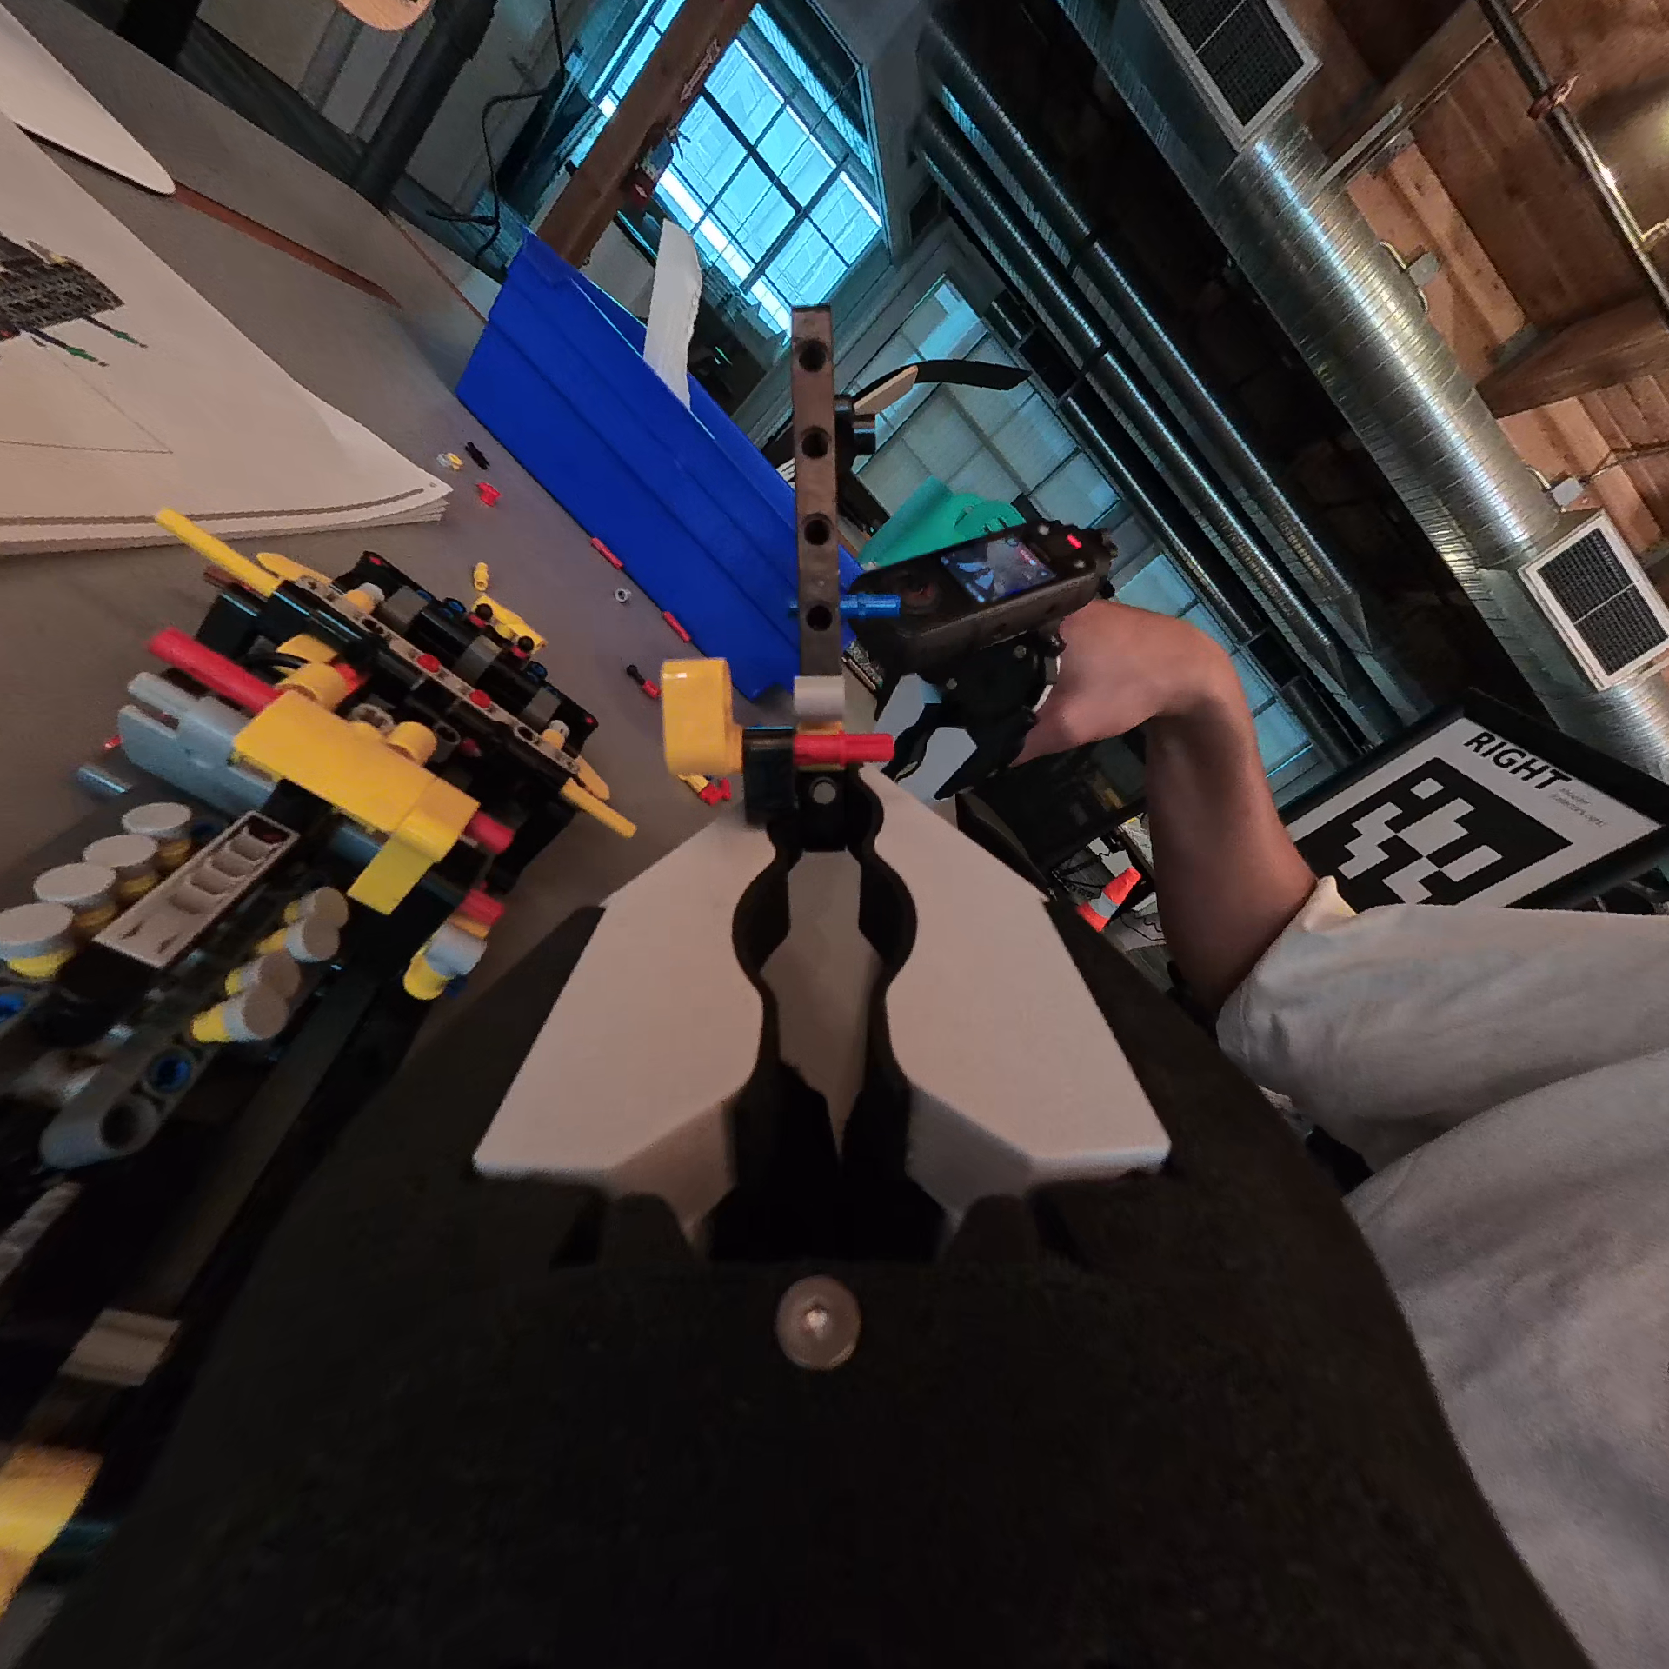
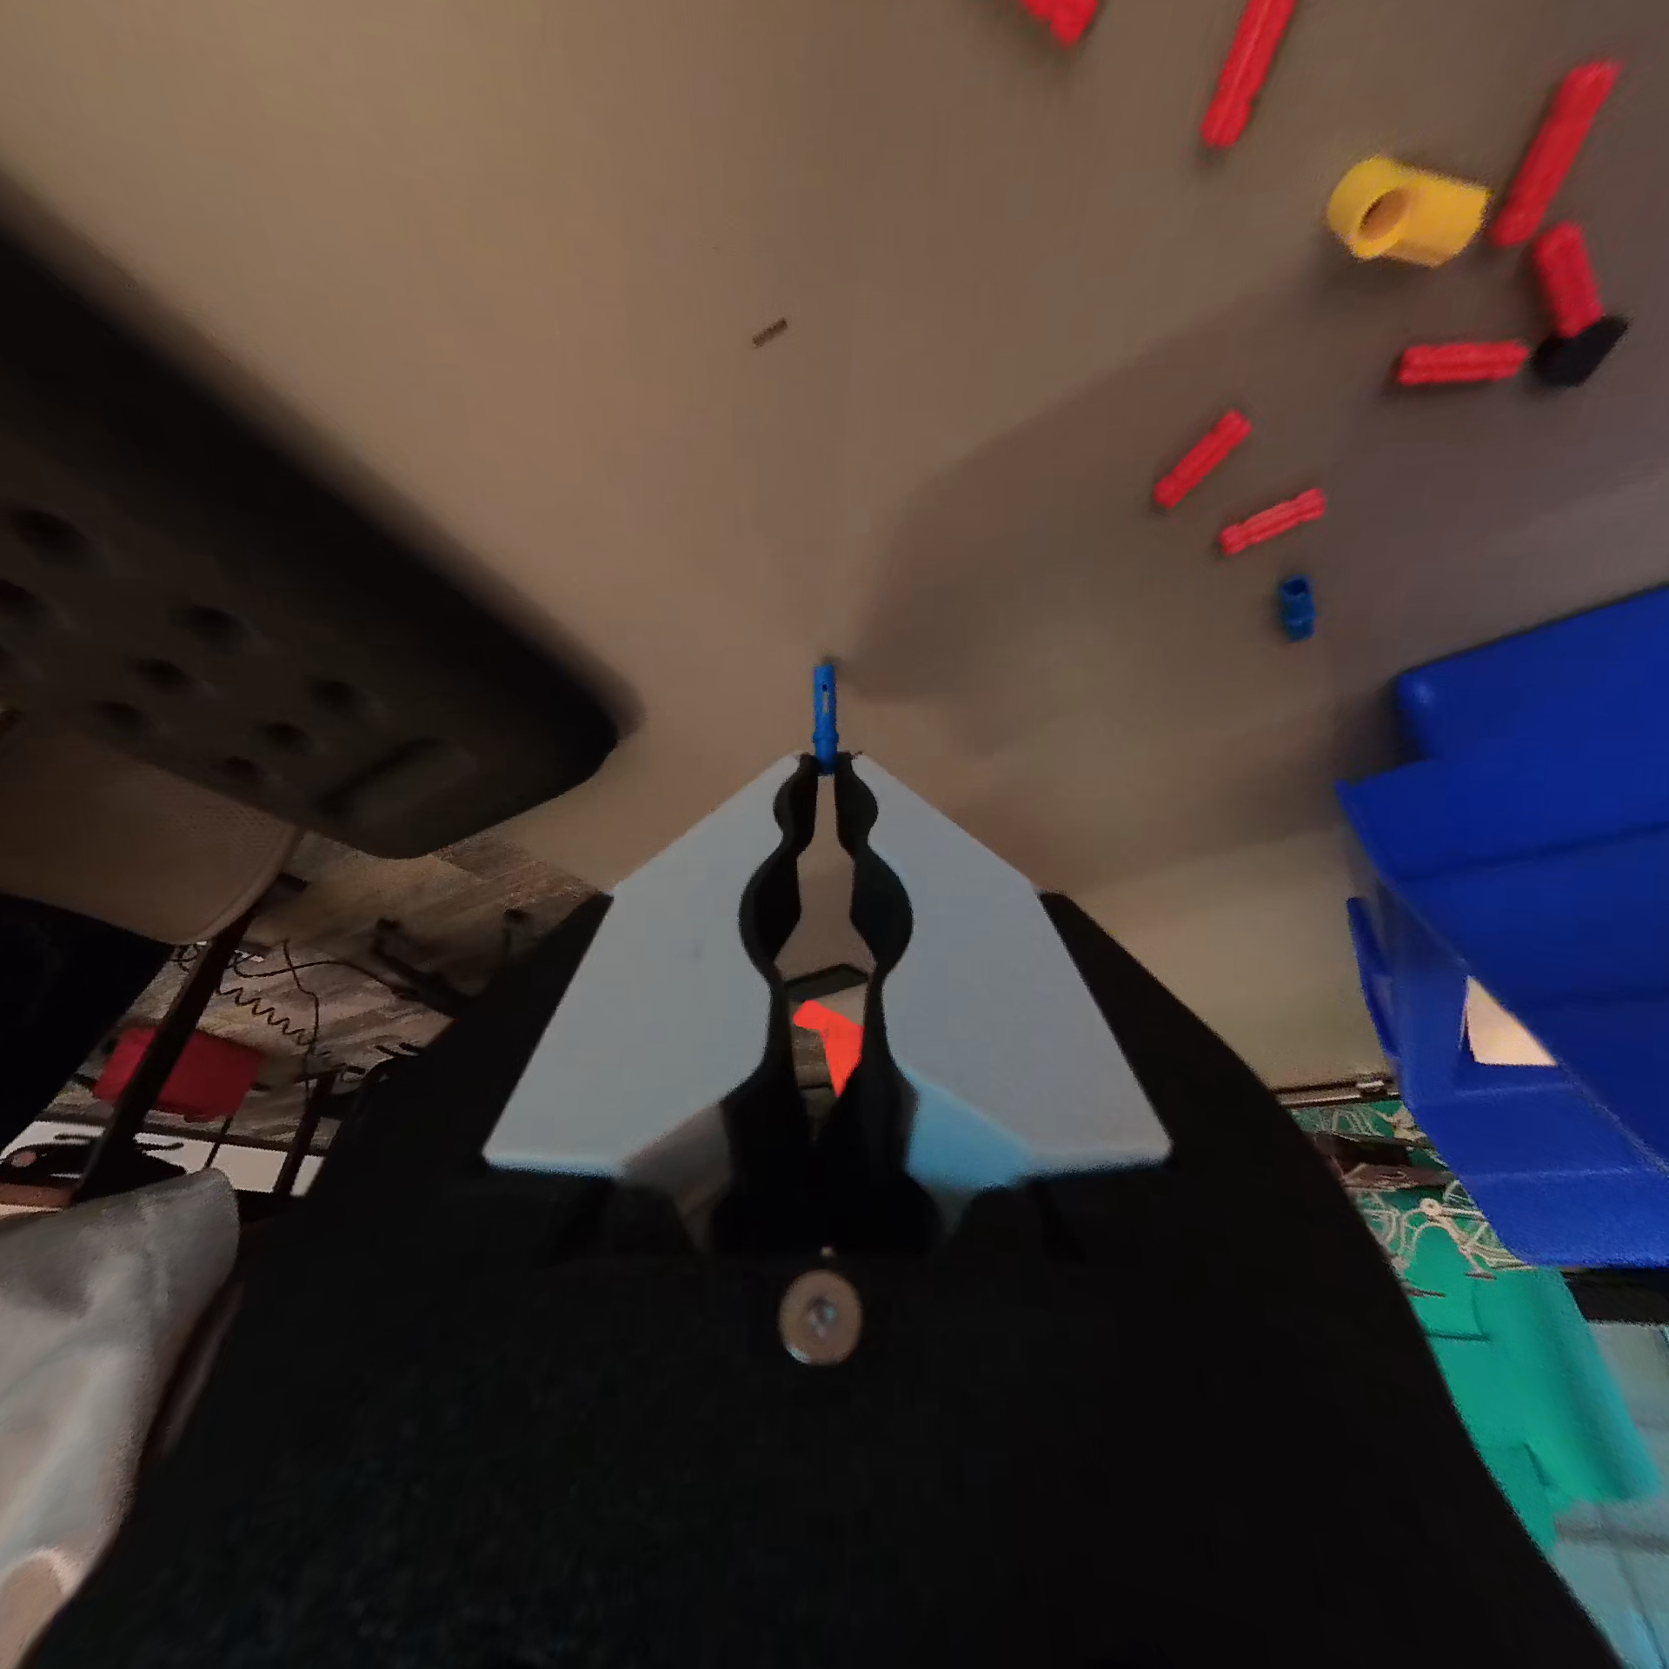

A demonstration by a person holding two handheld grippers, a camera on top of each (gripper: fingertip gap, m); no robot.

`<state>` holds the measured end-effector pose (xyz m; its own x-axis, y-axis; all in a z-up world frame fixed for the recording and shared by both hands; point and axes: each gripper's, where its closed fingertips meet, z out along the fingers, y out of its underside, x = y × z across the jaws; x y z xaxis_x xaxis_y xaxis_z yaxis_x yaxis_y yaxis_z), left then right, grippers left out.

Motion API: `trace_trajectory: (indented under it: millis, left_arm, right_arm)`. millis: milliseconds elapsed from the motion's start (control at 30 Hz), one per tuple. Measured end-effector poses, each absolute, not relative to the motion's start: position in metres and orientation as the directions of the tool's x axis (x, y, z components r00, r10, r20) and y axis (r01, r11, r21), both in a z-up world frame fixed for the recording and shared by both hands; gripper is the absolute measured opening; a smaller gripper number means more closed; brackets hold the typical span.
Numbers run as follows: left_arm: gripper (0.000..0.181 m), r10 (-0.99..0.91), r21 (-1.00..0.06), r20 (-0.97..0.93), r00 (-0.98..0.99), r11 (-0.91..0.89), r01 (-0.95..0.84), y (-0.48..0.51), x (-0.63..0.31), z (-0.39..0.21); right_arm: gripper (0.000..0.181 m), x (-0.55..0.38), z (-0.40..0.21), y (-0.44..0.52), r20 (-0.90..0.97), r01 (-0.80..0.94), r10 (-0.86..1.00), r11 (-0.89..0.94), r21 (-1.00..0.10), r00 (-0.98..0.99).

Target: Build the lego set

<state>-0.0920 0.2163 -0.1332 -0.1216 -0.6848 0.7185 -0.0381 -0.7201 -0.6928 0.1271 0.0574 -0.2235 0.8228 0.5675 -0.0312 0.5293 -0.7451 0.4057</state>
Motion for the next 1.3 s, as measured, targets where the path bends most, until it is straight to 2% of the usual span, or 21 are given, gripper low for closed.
trace_trajectory:
  millis: [200, 300, 433, 567, 667, 767, 933, 1033, 1167, 1233, 1300]
  left_arm:
    - [0.008, -0.679, -0.688, 0.723, -0.127, -0.724, -0.042, 0.216, -0.092, -0.133]
    - [0.008, -0.674, -0.684, 0.726, -0.134, -0.728, -0.049, 0.214, -0.091, -0.133]
    - [0.008, -0.671, -0.683, 0.728, -0.14, -0.729, -0.053, 0.212, -0.091, -0.133]
    - [0.008, -0.667, -0.679, 0.731, -0.144, -0.732, -0.057, 0.211, -0.09, -0.134]
    - [0.008, -0.669, -0.681, 0.73, -0.143, -0.73, -0.06, 0.211, -0.09, -0.134]
    - [0.007, -0.668, -0.68, 0.73, -0.141, -0.731, -0.058, 0.212, -0.09, -0.134]
    - [0.008, -0.671, -0.684, 0.727, -0.144, -0.727, -0.065, 0.21, -0.09, -0.134]
    - [0.008, -0.671, -0.684, 0.727, -0.146, -0.726, -0.066, 0.21, -0.09, -0.134]
    - [0.008, -0.673, -0.686, 0.725, -0.148, -0.724, -0.068, 0.209, -0.09, -0.134]
    - [0.008, -0.673, -0.686, 0.725, -0.149, -0.725, -0.067, 0.209, -0.09, -0.134]
    - [0.008, -0.671, -0.685, 0.726, -0.151, -0.726, -0.066, 0.209, -0.09, -0.133]
  right_arm:
    - [0.003, 0.133, -0.235, 0.052, -0.052, 0.533, 0.551, -0.774, 0.341, 0.833]
    - [0.003, 0.132, -0.243, 0.047, -0.083, 0.531, 0.528, -0.811, 0.248, 0.845]
    - [0.003, 0.124, -0.243, 0.05, -0.131, 0.502, 0.492, -0.863, 0.058, 0.861]
    - [0.01, 0.124, -0.241, 0.051, -0.146, 0.464, 0.463, -0.885, -0.026, 0.875]
    - [0.012, 0.124, -0.235, 0.06, -0.079, 0.496, 0.502, -0.865, -0.081, 0.861]
    - [0.013, 0.124, -0.231, 0.069, -0.019, 0.533, 0.537, -0.84, -0.099, 0.843]
    - [0.012, 0.119, -0.24, 0.069, -0.073, 0.529, 0.532, -0.847, -0.053, 0.844]
    - [0.004, 0.12, -0.244, 0.072, -0.054, 0.536, 0.537, -0.844, -0.034, 0.842]
    - [0.003, 0.118, -0.244, 0.07, -0.051, 0.566, 0.565, -0.825, -0.002, 0.824]
    - [0.003, 0.101, -0.239, 0.086, -0.058, 0.586, 0.599, -0.796, -0.151, 0.799]
    - [0.003, 0.077, -0.226, 0.111, -0.059, 0.559, 0.63, -0.725, -0.402, 0.774]
